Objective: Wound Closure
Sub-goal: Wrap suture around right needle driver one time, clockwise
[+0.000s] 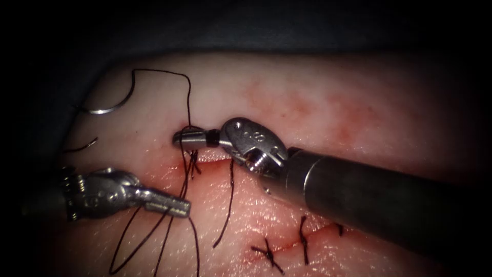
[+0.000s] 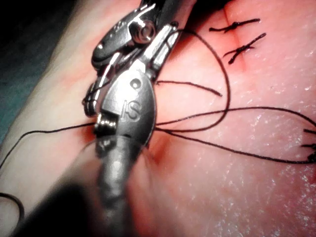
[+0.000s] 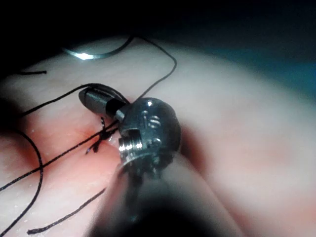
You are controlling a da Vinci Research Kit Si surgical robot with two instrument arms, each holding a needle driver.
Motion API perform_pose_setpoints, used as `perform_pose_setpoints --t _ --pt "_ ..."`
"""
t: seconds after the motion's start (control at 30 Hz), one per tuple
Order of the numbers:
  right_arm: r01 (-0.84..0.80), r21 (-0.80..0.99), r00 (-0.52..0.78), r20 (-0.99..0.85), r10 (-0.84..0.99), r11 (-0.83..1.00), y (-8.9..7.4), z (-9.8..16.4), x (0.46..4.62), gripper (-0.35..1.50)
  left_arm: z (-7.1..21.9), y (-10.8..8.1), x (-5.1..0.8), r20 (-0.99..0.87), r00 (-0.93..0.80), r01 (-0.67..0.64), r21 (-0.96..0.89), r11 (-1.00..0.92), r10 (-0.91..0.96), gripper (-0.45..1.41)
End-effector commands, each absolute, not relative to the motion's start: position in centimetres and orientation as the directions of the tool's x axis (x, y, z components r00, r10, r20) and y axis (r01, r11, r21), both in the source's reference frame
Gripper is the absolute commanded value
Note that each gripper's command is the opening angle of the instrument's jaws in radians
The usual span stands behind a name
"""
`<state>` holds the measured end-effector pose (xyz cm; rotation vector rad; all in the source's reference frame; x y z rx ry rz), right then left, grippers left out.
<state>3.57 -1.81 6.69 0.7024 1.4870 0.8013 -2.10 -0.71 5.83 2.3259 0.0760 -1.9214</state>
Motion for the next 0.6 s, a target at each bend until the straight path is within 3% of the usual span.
perform_pose_setpoints --t 0.03,0.6 --pt "-0.005 0.822 -0.091 -0.567 0.819 0.569 -1.74 6.65 3.78 -0.35 5.87 -0.68 -2.17 -0.979 0.198 0.120 0.068 -0.990 -0.043 -0.45" --pt "0.176 0.852 -0.206 -0.459 0.864 0.494 -1.75 6.35 3.83 -0.35 6.11 -0.69 -2.09 -0.982 0.183 0.098 0.057 -0.994 -0.038 -0.45"
